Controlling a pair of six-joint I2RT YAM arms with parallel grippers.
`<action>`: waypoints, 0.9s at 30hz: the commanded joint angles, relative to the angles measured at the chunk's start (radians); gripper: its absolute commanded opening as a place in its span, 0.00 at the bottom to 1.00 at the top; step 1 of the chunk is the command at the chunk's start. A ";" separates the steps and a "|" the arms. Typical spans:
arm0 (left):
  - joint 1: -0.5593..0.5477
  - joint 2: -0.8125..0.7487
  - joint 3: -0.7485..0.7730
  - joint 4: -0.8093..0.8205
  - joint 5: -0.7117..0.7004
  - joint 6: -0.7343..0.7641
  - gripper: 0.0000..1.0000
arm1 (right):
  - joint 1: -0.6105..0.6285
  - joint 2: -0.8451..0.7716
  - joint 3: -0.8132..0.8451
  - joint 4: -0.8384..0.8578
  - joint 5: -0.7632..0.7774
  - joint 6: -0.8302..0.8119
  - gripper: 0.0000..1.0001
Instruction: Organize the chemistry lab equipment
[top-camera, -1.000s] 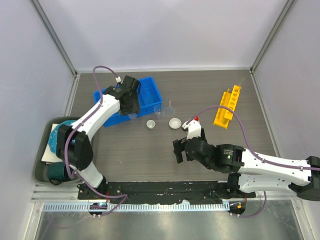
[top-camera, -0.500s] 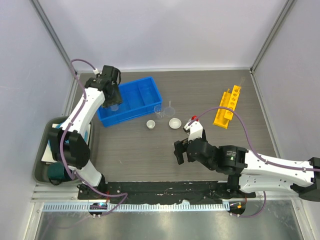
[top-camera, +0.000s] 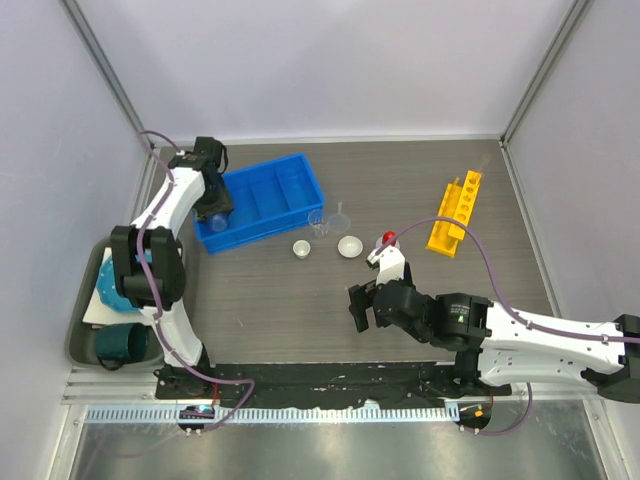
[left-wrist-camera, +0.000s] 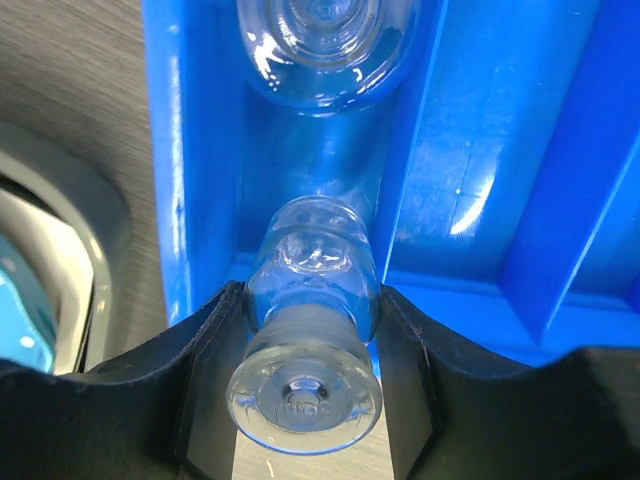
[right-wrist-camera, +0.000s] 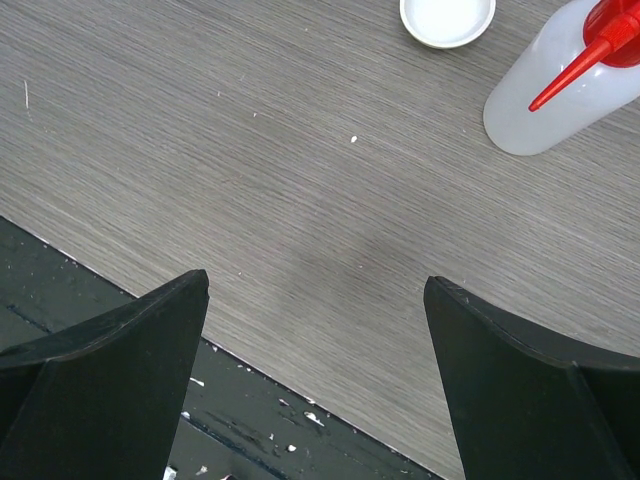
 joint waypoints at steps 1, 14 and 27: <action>0.015 0.044 0.015 0.066 0.034 0.006 0.00 | 0.007 -0.003 -0.006 0.043 0.018 0.016 0.95; 0.043 0.102 -0.007 0.069 -0.013 -0.011 0.00 | 0.007 0.013 -0.010 0.058 0.018 0.007 0.95; 0.050 0.135 -0.031 0.095 0.005 -0.015 0.24 | 0.007 -0.009 -0.016 0.048 0.024 0.009 0.95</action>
